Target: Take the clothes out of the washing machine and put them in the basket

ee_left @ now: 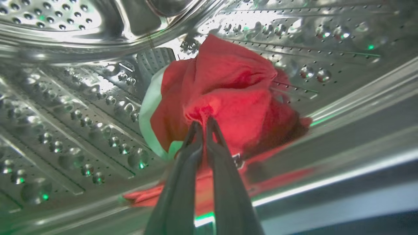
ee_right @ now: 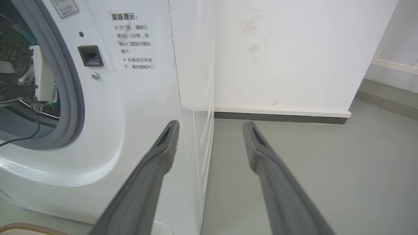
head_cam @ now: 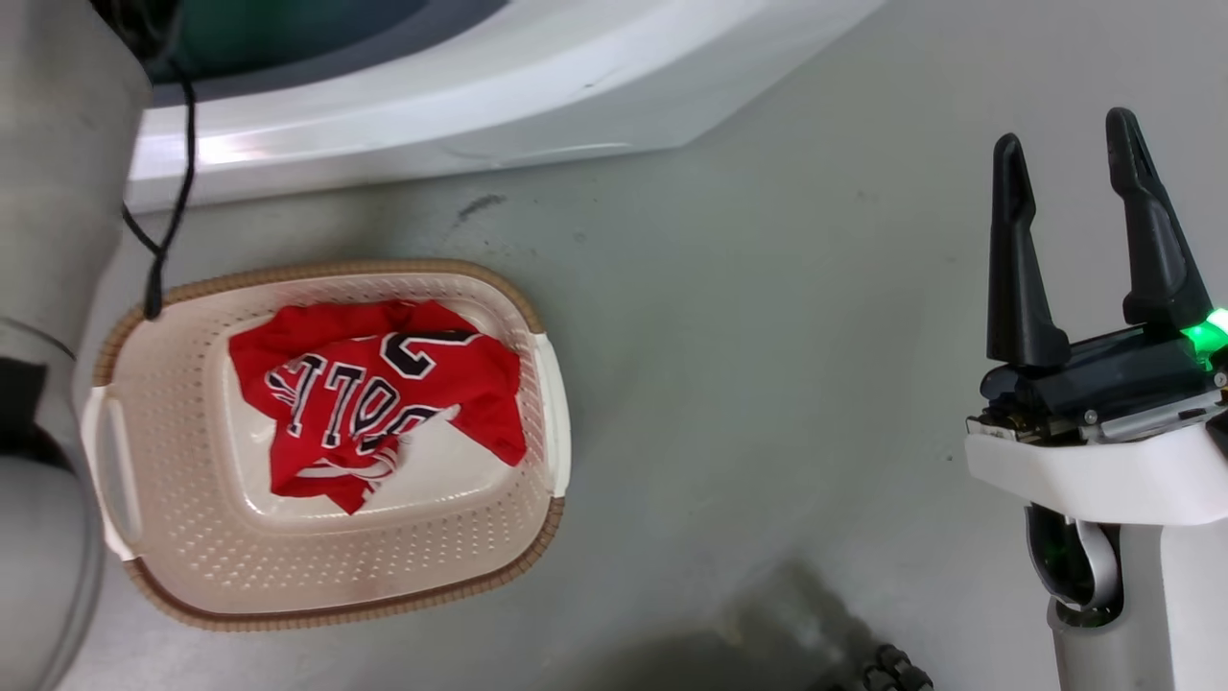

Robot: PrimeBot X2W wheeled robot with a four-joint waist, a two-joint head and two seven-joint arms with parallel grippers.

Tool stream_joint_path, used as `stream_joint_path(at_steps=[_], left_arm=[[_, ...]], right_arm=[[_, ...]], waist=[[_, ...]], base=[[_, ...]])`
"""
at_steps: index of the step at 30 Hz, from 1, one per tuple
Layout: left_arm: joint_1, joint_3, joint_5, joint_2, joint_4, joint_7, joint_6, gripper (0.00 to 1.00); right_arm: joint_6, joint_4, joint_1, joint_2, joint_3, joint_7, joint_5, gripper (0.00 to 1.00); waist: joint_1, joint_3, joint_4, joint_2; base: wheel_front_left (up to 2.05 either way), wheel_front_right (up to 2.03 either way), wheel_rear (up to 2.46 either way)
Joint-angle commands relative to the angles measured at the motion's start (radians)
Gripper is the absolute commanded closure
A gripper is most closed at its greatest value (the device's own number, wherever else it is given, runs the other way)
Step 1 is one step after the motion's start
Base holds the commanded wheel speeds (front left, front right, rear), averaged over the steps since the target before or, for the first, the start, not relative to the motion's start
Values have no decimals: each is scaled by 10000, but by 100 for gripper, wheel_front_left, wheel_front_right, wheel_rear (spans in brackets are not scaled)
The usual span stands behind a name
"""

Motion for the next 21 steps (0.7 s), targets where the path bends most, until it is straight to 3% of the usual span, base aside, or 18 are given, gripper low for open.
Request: stream_joint_path(at_steps=[1,8,21], left_arm=[[372,14,-160,-49,-73,-291,1,100],[1743,-464,-491,-244,-497,-1589,1,100],[4131,-1112,-990,-94,-1393,-3372,1,100]], right_arm=[[-10,28,69,10,-31,-20,-90,0],[-10,185,407,9,-27,-20,-350,0],[-10,497,1342,9,37,-20,-712,0]], waist=[[0,-274,203,0],[0,-1266,725,0],[0,-3131,1352,0]], base=[[0,0,0],[0,0,0],[0,0,0]])
